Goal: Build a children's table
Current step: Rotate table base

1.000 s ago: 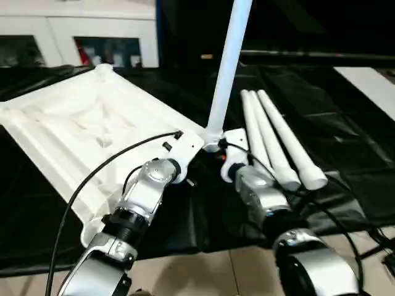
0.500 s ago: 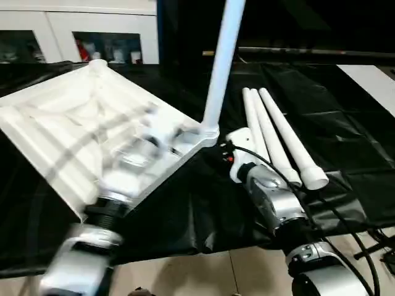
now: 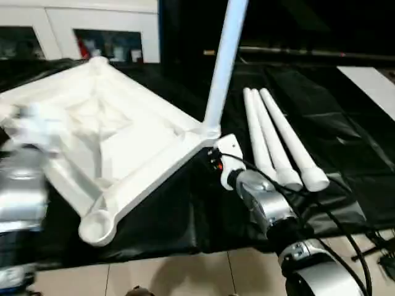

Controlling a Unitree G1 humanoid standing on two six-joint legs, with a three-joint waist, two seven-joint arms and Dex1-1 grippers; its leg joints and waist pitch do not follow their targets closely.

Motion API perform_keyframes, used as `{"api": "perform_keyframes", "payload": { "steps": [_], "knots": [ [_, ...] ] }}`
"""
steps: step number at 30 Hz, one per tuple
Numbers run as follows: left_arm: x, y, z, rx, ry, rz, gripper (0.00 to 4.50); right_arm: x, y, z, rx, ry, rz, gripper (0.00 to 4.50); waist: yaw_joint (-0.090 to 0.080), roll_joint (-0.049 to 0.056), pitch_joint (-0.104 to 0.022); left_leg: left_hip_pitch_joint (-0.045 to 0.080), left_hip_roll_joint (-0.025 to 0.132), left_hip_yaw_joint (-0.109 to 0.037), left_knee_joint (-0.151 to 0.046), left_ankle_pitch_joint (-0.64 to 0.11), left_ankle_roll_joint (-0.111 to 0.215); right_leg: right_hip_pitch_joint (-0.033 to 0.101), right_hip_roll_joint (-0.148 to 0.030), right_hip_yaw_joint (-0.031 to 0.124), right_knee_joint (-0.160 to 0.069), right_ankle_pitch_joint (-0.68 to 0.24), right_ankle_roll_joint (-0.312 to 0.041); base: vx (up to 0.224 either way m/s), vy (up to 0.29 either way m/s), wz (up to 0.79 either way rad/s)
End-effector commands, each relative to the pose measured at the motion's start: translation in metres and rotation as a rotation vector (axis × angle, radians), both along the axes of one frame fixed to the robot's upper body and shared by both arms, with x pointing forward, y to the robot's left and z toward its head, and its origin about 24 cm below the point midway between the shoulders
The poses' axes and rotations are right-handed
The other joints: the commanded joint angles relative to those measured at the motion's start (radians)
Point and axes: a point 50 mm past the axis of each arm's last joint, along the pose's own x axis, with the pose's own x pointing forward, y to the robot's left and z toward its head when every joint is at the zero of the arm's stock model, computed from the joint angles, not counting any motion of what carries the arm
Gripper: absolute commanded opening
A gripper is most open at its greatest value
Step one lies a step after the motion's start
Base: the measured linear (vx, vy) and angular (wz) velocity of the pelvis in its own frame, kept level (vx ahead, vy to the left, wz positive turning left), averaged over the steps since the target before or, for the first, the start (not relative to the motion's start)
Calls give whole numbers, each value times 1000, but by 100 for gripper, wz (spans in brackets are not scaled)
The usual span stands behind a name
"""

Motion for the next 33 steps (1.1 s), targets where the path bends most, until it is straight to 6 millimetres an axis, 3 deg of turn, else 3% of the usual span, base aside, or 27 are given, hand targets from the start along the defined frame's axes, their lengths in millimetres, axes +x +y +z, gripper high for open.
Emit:
{"api": "perform_keyframes", "payload": {
  "steps": [1, 8, 11, 18, 21, 23, 27, 28, 30, 32, 33],
  "knots": [
    [-12, 10, -4, 39, 42, 57, 232, 4, 4, 5, -10, -10, -3, 383, 2, 23, -60, 21, 24, -3, -73, -241, -22, 38, -58, 48, -66, -132, -187, 0, 0, 0],
    [-26, 12, -23, 4, 153, 71, 232, 4, 10, 4, -17, -6, 18, 383, -1, 24, -62, 19, 22, -6, -76, -249, -39, 39, -55, 48, -63, -100, -184, 0, 0, 0],
    [-35, -6, -51, -96, 322, -23, 232, 4, 14, 1, -33, 3, 43, 383, 0, 30, -61, 20, 22, -4, -76, -262, -42, 37, -55, 49, -63, -101, -196, 0, 0, 0],
    [-37, -31, -59, -213, 391, -153, 232, 4, 21, 2, -21, 6, 73, 383, -3, 26, -59, 19, 22, -7, -77, -298, -41, 41, -58, 50, -67, -138, -195, 0, 0, 0],
    [-38, -58, -60, -299, 444, -312, 232, 5, 23, 7, 15, -9, 87, 383, 1, 26, -60, 20, 24, -7, -77, -278, -43, 41, -57, 49, -63, -119, -196, 0, 0, 0],
    [-36, -74, -61, -328, 453, -402, 232, 9, 20, 13, 39, -25, 47, 383, 4, 27, -59, 21, 23, -6, -77, -278, -44, 39, -55, 49, -63, -112, -195, 0, 0, 0],
    [-33, -84, -64, -339, 452, -425, 232, 13, 12, 18, 30, -38, -6, 383, 7, 24, -59, 17, 21, -5, -77, -271, -47, 43, -54, 50, -64, -114, -181, 0, 0, 0],
    [-30, -91, -67, -344, 450, -433, 232, 17, 5, 22, 4, -42, -46, 383, 6, 34, -60, 18, 20, -6, -76, -271, -50, 43, -54, 50, -62, -113, -180, 0, 0, 0],
    [-22, -107, -72, -347, 443, -464, 232, 21, -11, 28, -49, -34, -90, 383, 4, 31, -59, 22, 18, -4, -74, -266, -51, 42, -46, 49, -65, -107, -170, 0, 0, 0],
    [-13, -125, -76, -345, 433, -499, 232, 24, -27, 36, -92, -38, -123, 383, 12, 40, -57, 29, 17, -1, -71, -279, -55, 37, -42, 50, -70, -113, -159, 0, 0, 0],
    [-9, -134, -77, -341, 427, -520, 232, 25, -36, 41, -111, -47, -139, 383, 16, 38, -57, 30, 16, 1, -69, -286, -55, 38, -44, 52, -71, -124, -153, 0, 0, 0]
  ]
}}
